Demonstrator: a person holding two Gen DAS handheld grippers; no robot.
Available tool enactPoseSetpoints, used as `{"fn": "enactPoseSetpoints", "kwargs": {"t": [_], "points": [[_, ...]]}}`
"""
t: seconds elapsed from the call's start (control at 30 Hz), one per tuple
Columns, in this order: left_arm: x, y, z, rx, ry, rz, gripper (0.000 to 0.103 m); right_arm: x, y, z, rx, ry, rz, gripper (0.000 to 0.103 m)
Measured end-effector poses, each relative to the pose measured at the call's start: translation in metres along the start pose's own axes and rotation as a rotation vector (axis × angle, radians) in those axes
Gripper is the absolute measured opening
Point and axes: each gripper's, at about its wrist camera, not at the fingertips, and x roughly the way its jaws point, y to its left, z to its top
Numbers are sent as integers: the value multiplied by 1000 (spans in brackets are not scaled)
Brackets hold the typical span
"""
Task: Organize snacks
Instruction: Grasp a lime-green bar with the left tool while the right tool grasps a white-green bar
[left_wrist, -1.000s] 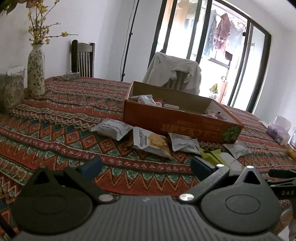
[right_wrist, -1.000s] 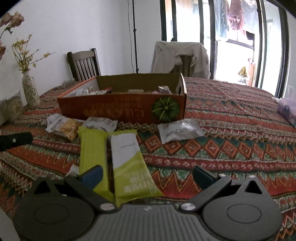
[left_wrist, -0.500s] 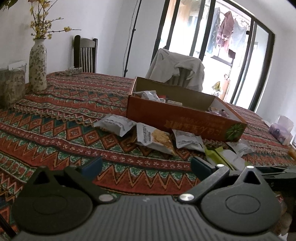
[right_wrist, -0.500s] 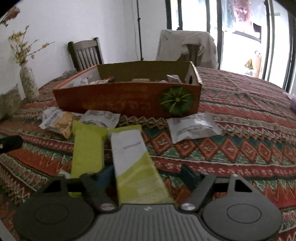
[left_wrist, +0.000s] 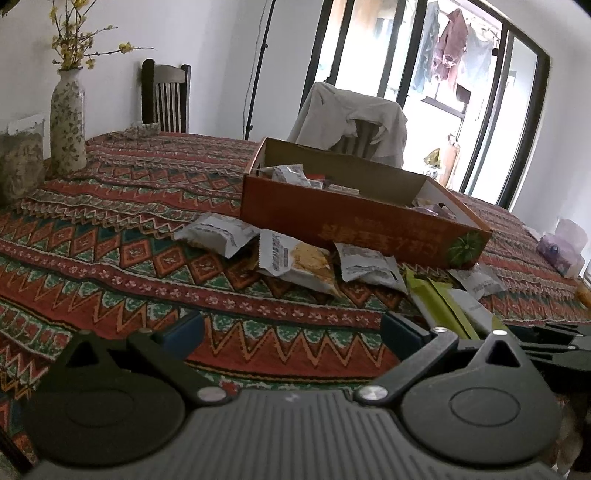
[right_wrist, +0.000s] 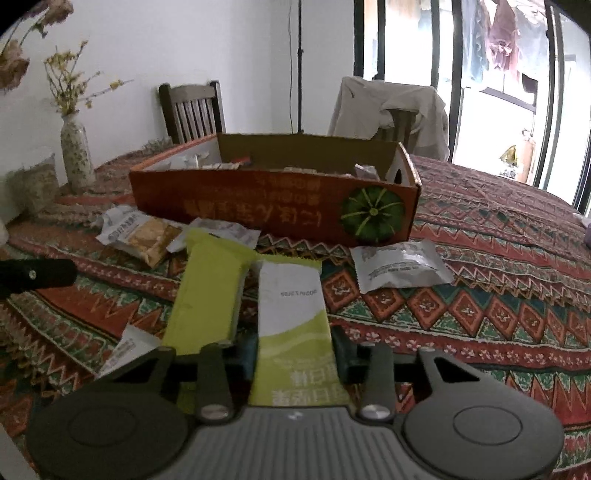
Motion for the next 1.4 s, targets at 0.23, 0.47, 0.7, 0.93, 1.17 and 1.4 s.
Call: {"fn": "enactPoseSetpoints", "kwargs": {"t": [0.23,0.47,0.7,0.93,1.17,1.4], "points": [[3,-17,3,17,34,-11,103,-19,-16,-5,44,-66,-29,38],[11,-57,14,71,71,-56,103,-27,-33,-14,86,-90,-45,37],[28,-101,18,128,144,-33,103,-25,-41,-20,86,-89,-30,37],[47,-128,11,162,218,0,103,-18,-44,-27,86,-61,-9,39],[63,-154,4,206,254,-4,99,-17,-41,-31,44,-61,-21,42],[74,-163,-1,195,282,-42,63,-17,-41,-33,31,-70,-24,42]]}}
